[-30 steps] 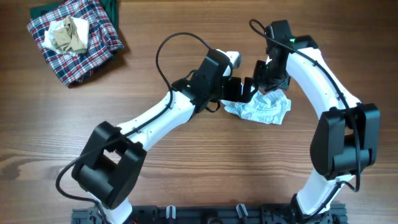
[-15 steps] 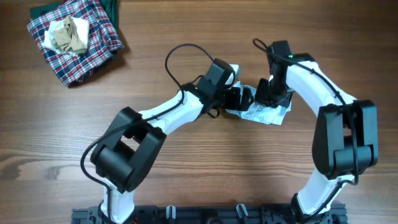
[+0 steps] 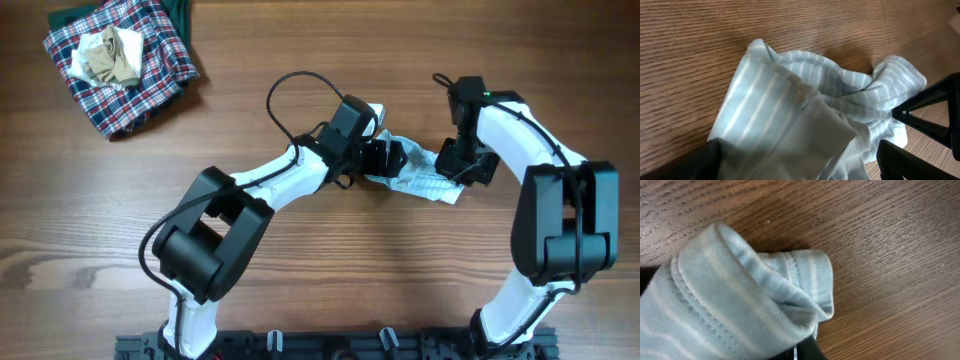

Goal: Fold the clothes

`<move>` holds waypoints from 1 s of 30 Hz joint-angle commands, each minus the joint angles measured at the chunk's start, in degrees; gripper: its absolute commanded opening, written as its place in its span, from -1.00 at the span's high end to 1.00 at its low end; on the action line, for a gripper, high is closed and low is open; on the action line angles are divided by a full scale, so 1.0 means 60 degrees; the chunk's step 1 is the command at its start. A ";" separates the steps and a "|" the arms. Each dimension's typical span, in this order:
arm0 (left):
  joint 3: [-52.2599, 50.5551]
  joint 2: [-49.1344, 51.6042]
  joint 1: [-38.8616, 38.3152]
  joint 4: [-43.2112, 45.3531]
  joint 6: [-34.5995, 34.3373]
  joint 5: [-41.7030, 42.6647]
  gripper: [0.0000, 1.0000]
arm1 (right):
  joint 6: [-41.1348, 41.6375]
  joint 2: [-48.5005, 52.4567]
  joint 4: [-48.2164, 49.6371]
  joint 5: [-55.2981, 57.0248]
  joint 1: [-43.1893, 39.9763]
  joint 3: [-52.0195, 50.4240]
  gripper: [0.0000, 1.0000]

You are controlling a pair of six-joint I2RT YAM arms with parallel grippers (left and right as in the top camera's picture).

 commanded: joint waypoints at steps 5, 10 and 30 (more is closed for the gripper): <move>-0.0018 0.0080 0.0138 0.0178 -0.0051 -0.0095 -1.00 | -0.0138 -0.0149 0.0015 -0.0259 -0.0029 0.0805 0.91; 0.0142 -0.0244 0.0594 0.0175 -0.0051 -0.0095 -1.00 | -0.0197 -0.0149 0.0200 -0.0237 -0.0084 0.0962 0.89; 0.0149 0.0364 0.0838 -0.0506 0.0273 0.1661 -0.99 | -0.1399 -0.0729 -0.0812 -0.1723 -0.0084 0.2047 -0.46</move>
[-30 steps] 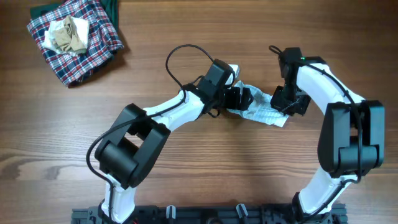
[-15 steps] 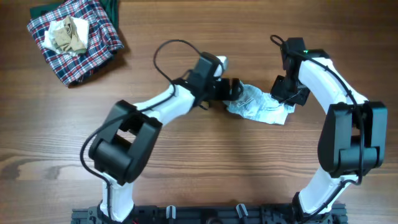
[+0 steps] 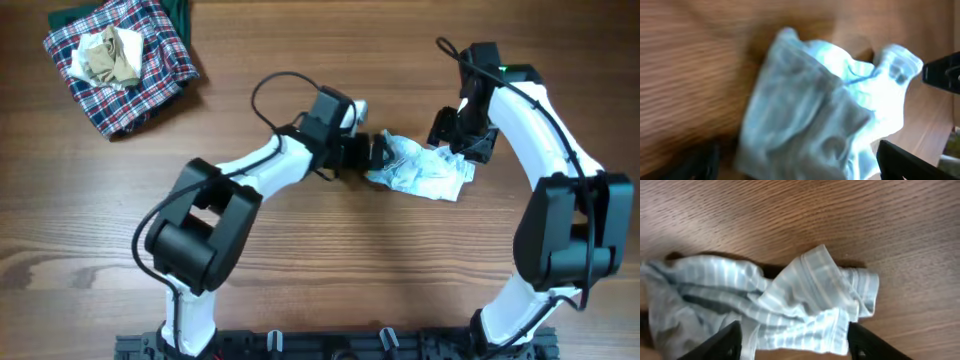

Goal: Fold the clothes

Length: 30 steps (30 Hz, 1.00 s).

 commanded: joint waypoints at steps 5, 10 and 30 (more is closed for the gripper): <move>0.0109 0.0601 -0.0036 0.0441 0.0193 0.0222 -1.00 | -0.0426 -0.0637 -0.0244 -0.0699 -0.0040 0.0219 -0.54; 0.0109 0.1089 -0.0025 0.0761 0.0197 0.0557 -0.99 | -0.0637 -0.1180 -0.0444 -0.1071 -0.0040 0.0219 -0.54; 0.0109 0.1151 -0.0051 -0.1020 0.0113 0.1759 -0.25 | -0.0634 -0.2109 -0.0444 -0.1089 -0.0040 0.0219 -0.52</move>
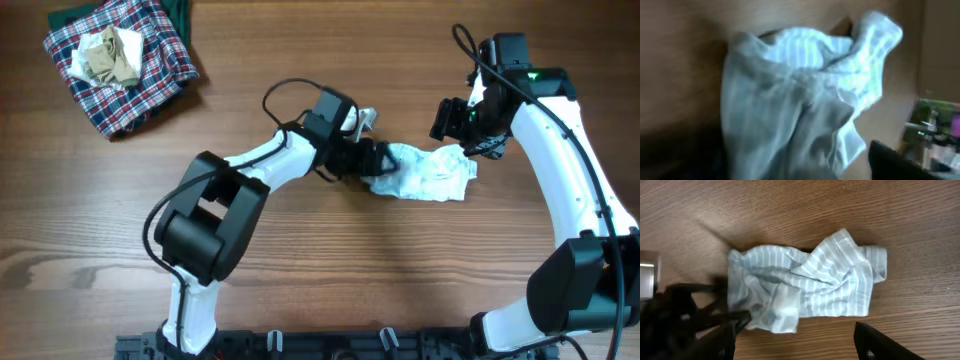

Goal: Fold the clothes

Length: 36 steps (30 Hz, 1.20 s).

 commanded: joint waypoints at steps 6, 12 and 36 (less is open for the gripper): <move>-0.0353 0.0554 -0.0069 -0.0576 -0.0306 -0.0095 0.24 | -0.0124 -0.0164 -0.0015 -0.0178 -0.0040 0.0211 -0.52; -0.0353 0.0554 -0.0069 -0.0557 -0.0310 -0.0095 0.92 | -0.0117 -0.0164 -0.0011 -0.0182 -0.0040 0.0211 -0.52; -0.0353 0.0474 0.5129 -0.2127 0.0280 -0.0229 0.89 | -0.0120 -0.0160 0.0124 -0.0182 -0.0040 0.0211 -0.52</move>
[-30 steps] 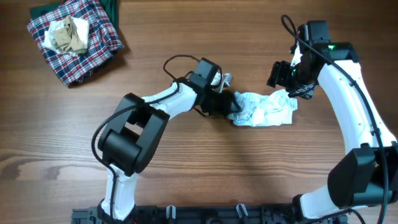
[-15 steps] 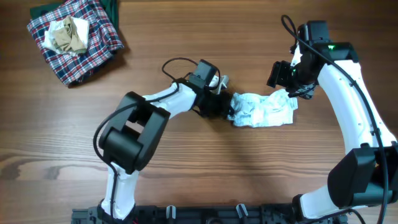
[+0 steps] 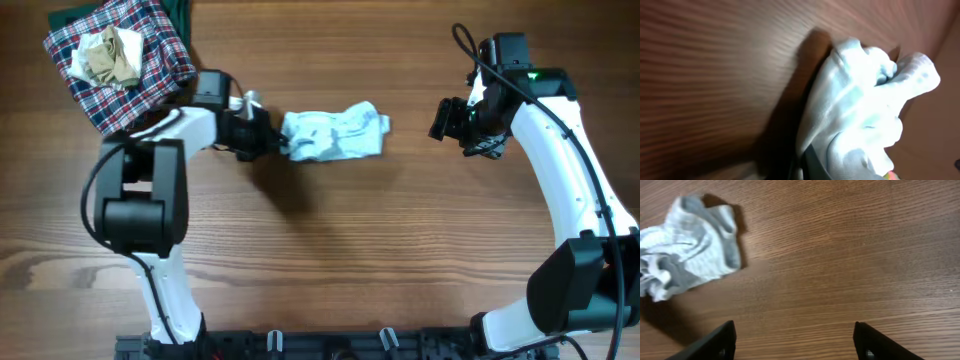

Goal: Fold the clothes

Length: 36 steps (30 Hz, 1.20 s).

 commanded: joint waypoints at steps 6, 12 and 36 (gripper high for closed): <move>-0.0175 0.0160 0.0284 -0.0270 0.0331 -0.0787 -1.00 | -0.0117 -0.0160 0.0069 -0.0109 -0.0040 0.0211 -0.52; -0.0175 0.0164 -0.0379 -0.0186 -0.0084 -0.0823 -0.99 | -0.0113 -0.0160 0.0171 -0.0117 -0.0040 0.0211 -0.52; -0.0171 0.0160 -0.1137 -0.0262 -0.0670 -0.2120 0.92 | -0.0168 -0.0160 -0.0055 -0.0109 -0.0040 0.0211 -0.50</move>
